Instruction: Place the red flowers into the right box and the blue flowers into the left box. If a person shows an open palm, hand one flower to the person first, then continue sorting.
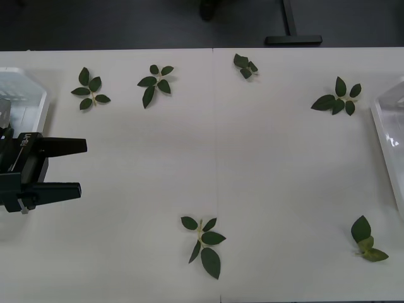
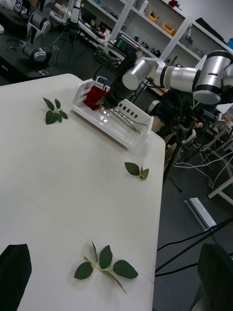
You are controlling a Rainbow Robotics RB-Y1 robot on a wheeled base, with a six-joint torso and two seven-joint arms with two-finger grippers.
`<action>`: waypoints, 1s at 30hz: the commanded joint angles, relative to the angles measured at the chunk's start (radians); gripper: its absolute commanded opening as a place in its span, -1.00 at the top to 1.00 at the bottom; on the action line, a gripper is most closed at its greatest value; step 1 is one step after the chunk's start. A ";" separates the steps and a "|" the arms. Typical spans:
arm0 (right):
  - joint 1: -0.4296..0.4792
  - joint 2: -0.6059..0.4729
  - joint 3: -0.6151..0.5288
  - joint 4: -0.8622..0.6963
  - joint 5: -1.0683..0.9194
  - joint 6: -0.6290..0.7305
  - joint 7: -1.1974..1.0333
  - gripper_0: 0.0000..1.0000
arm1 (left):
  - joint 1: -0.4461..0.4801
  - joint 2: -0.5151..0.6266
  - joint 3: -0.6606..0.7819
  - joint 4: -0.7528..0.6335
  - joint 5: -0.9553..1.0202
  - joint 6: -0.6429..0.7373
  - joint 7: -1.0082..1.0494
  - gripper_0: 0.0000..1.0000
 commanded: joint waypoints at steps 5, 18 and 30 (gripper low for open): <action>-0.044 0.006 -0.051 -0.014 -0.103 0.004 0.094 -0.76 | 0.029 0.036 0.026 -0.026 0.015 -0.008 -0.013 -1.00; -0.087 -0.102 -0.238 -0.332 -0.561 0.480 0.450 -1.00 | 0.029 0.036 0.026 -0.026 0.015 -0.008 -0.013 -1.00; -0.057 -0.148 -0.236 -0.524 -1.025 0.704 0.916 -1.00 | 0.029 0.036 0.026 -0.026 0.015 -0.008 -0.013 -1.00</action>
